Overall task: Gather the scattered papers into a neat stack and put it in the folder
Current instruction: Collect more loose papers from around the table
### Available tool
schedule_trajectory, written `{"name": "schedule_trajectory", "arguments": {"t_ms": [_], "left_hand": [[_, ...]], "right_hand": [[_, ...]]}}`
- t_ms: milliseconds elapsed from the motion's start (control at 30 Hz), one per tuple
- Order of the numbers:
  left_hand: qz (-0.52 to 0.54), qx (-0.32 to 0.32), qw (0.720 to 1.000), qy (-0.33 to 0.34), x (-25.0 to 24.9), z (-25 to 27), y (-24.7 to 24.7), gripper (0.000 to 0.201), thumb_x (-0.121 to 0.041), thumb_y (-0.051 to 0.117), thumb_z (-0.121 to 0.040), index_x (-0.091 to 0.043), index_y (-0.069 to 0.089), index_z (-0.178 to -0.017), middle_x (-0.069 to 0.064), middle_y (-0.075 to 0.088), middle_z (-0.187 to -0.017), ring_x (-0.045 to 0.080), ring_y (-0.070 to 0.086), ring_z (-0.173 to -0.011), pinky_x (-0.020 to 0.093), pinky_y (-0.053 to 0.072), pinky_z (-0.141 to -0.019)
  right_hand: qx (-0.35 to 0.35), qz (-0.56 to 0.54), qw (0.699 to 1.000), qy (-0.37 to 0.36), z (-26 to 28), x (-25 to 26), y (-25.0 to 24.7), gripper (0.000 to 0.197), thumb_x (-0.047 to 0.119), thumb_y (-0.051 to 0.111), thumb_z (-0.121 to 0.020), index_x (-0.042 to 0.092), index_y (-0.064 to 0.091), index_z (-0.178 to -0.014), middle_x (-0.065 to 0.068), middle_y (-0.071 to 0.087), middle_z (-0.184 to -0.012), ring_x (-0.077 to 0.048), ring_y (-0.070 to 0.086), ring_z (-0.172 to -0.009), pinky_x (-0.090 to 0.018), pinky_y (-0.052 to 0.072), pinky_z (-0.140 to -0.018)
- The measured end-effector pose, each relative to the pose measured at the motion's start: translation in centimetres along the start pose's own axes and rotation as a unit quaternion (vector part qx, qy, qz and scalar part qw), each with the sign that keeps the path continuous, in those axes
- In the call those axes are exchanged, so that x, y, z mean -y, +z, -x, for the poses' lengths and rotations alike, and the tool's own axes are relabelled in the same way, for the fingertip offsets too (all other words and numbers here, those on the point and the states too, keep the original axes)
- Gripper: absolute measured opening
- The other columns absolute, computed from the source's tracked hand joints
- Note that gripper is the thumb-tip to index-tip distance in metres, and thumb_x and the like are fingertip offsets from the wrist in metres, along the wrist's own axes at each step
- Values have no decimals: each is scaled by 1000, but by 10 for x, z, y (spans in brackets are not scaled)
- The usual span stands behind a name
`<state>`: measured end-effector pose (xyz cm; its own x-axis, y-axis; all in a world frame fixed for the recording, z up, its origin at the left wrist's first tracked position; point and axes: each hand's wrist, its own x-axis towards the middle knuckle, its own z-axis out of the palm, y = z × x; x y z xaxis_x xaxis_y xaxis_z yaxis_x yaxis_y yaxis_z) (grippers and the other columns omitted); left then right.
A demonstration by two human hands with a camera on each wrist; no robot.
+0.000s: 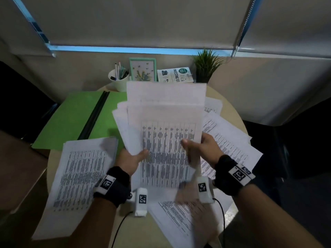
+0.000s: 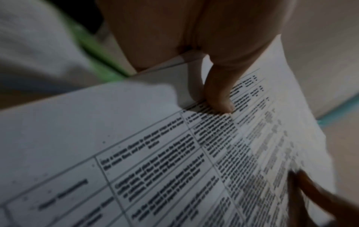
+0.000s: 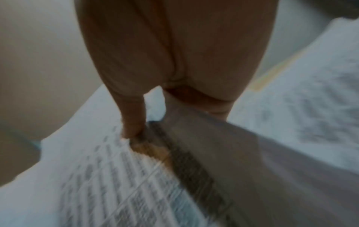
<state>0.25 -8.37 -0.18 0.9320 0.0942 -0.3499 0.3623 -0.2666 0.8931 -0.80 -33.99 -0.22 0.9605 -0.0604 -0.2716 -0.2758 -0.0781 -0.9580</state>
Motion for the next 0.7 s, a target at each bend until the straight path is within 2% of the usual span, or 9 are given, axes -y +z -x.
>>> {"name": "schedule_trajectory", "arguments": {"t_ms": [67,200,267,367,433,500,567,600,700], "left_hand": [[25,-16,998,47,-27,0,-3,31,-23,75,-82,-11,61,-108,5,67,-106,22,60,-98,32,45,-90],[51,-52,988,139,-79,4,-12,16,-23,77,-80,-17,67,-90,-9,69,-86,5,64,-79,20,47,-73],[74,-52,980,176,-94,6,-16,15,-19,79,-78,-23,67,-86,-13,71,-83,-1,66,-79,19,50,-72],[83,-61,971,214,-101,9,-19,31,-15,80,-76,-15,68,-104,-5,72,-99,4,68,-91,18,54,-74],[83,-70,968,225,-97,7,-15,39,-9,79,-77,-12,64,-112,-4,70,-105,5,67,-96,16,54,-77],[81,-88,972,203,-90,5,-6,36,-10,77,-80,-16,63,-113,-9,68,-102,9,66,-98,14,53,-76],[85,-114,974,176,-84,2,4,36,-13,72,-84,-11,61,-119,-11,66,-97,14,65,-97,10,49,-70],[90,-126,973,173,-84,2,8,38,-13,70,-86,-9,59,-123,-10,66,-98,14,64,-97,8,47,-69],[122,-156,964,179,-92,6,10,34,-12,69,-88,-10,58,-120,-13,63,-97,4,63,-90,5,44,-71]], "right_hand": [[-29,-22,998,-53,-1,30,4,16,21,77,-82,10,73,-93,-4,76,-86,-21,72,-80,-41,57,-79],[-48,-42,985,-163,-1,81,6,19,12,70,-88,5,71,-105,-1,76,-97,-17,72,-92,-28,58,-80],[-40,-62,980,-187,2,94,5,22,9,70,-87,4,69,-108,0,75,-100,-16,72,-95,-27,57,-80],[-39,-84,976,-196,4,93,4,37,8,74,-82,1,62,-117,-4,74,-107,-19,71,-99,-32,57,-84],[-38,-84,979,-183,3,85,5,44,8,75,-81,1,58,-121,-6,72,-109,-17,70,-100,-28,56,-83],[-36,-46,986,-156,1,77,12,42,8,74,-83,3,58,-122,-4,71,-108,-10,70,-96,-25,56,-82],[-45,4,988,-151,-1,73,20,29,8,71,-86,7,61,-114,1,70,-99,0,67,-84,-21,53,-77],[-55,15,986,-156,-2,73,23,26,7,70,-86,9,62,-111,1,70,-96,-1,66,-82,-21,52,-75],[-95,-1,979,-179,0,82,24,28,14,69,-88,6,63,-114,-5,72,-102,-17,68,-94,-26,56,-78]]}}
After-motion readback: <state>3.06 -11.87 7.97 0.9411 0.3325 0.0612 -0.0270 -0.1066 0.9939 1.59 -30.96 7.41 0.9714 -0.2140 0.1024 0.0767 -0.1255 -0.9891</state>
